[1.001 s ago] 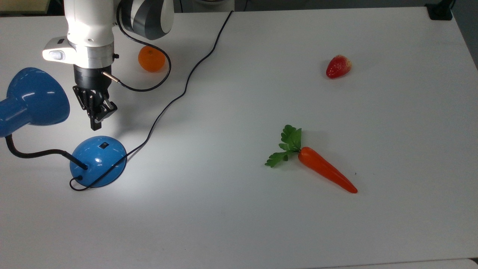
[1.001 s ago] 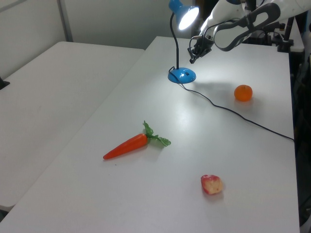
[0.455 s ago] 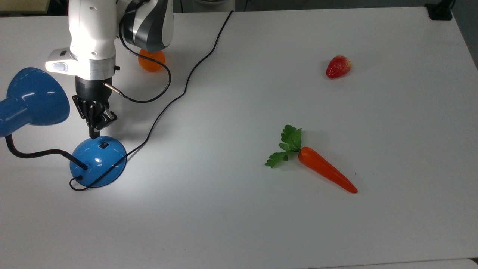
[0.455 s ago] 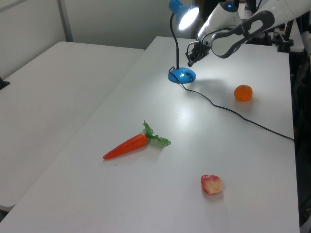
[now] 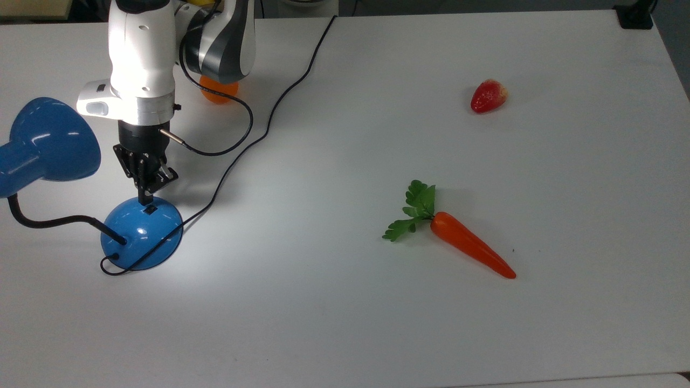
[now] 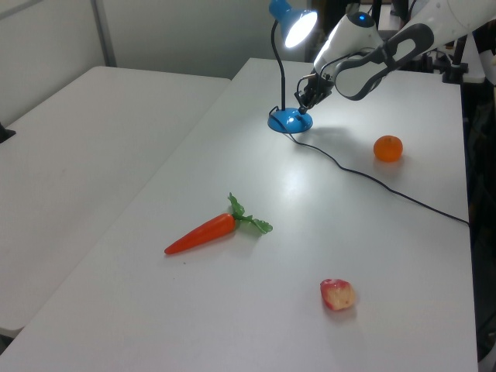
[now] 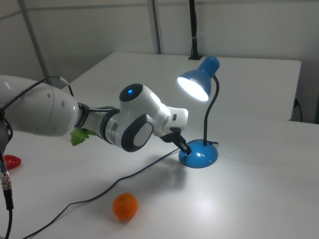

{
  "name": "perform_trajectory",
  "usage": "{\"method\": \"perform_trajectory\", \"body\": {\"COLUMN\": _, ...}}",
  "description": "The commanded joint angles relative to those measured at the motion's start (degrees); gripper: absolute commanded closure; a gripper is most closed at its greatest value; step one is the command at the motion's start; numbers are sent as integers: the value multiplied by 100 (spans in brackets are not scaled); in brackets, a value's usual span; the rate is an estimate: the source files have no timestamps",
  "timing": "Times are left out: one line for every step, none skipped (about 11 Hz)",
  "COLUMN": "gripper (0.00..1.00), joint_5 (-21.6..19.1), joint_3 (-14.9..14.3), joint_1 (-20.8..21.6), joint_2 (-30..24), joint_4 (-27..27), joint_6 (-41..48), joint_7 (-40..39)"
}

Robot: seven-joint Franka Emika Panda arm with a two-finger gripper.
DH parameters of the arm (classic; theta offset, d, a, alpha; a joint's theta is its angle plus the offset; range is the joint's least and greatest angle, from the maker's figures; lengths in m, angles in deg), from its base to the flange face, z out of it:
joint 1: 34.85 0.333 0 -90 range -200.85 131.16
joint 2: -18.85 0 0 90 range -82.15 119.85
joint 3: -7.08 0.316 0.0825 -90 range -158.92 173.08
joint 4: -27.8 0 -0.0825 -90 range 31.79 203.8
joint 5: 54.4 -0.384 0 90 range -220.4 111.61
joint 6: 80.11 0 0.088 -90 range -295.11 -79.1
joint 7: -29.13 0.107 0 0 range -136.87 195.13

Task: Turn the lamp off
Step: 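Press down on the switch on the lamp base with the gripper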

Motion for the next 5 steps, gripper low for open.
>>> {"method": "perform_trajectory", "body": {"gripper": 100, "joint_5": 122, "joint_3": -138, "joint_1": 145, "joint_2": 125, "joint_4": -83, "joint_6": -129, "joint_7": 167}}
{"method": "perform_trajectory", "body": {"gripper": 100, "joint_5": 122, "joint_3": -138, "joint_1": 137, "joint_2": 134, "joint_4": -161, "joint_6": -129, "joint_7": 167}}
{"method": "perform_trajectory", "body": {"gripper": 100, "joint_5": 122, "joint_3": -138, "joint_1": 128, "joint_2": 169, "joint_4": -197, "joint_6": -129, "joint_7": 167}}
{"method": "perform_trajectory", "body": {"gripper": 100, "joint_5": 131, "joint_3": -138, "joint_1": 128, "joint_2": 178, "joint_4": -197, "joint_6": -138, "joint_7": 159}}
{"method": "perform_trajectory", "body": {"gripper": 100, "joint_5": 131, "joint_3": -138, "joint_1": 119, "joint_2": 178, "joint_4": -214, "joint_6": -138, "joint_7": 141}}
